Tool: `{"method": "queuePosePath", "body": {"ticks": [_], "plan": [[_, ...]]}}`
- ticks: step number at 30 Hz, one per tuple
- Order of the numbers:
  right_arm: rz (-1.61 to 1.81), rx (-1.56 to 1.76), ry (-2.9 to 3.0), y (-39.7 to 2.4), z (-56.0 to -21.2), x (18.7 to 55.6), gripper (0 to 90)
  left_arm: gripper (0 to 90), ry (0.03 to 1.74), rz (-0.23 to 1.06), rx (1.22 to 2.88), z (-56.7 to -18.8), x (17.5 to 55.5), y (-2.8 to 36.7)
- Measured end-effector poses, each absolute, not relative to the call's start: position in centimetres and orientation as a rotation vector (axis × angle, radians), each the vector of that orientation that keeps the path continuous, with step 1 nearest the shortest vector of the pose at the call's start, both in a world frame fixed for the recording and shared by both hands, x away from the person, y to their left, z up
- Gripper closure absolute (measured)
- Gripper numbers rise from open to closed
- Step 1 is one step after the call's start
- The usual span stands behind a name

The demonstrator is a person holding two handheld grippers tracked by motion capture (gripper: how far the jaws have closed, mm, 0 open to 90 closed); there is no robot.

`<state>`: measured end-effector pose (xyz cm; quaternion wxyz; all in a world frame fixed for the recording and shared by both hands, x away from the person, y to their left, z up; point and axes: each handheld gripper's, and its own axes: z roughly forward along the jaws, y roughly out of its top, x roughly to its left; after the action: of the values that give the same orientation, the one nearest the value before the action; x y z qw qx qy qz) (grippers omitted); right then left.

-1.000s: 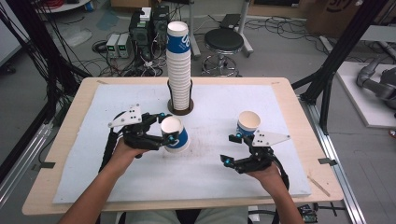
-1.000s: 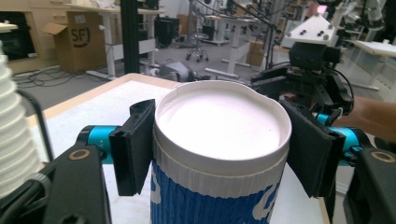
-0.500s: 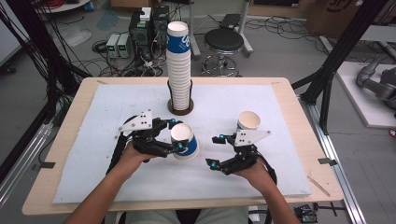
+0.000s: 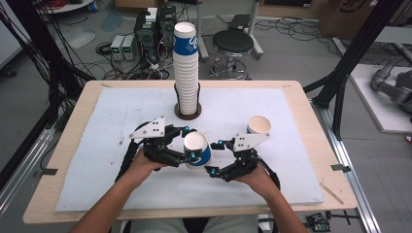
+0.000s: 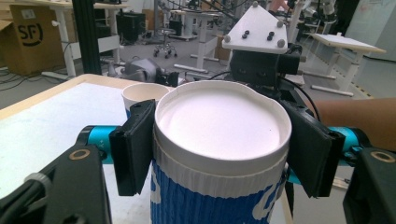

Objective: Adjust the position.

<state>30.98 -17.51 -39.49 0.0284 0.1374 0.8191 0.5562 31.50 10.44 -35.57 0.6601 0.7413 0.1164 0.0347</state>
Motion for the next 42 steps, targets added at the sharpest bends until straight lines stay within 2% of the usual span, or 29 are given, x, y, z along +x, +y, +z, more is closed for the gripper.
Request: {"method": "queuePosePath", "body": {"ticks": [18,26,42], "plan": [[1.752,0.393,2.523,-17.11,-39.50,30.87,18.5,31.0,0.227,0.047,1.646,-35.61,31.45,9.73],[1.736,0.338,2.516,-17.29,-39.28,30.65,29.7,31.5,0.224,0.038,1.651,-35.67,31.50,9.71],[1.701,0.327,2.526,-17.43,-39.10,30.62,35.4,30.2,0.234,0.060,1.654,-35.80,31.43,9.65]]}}
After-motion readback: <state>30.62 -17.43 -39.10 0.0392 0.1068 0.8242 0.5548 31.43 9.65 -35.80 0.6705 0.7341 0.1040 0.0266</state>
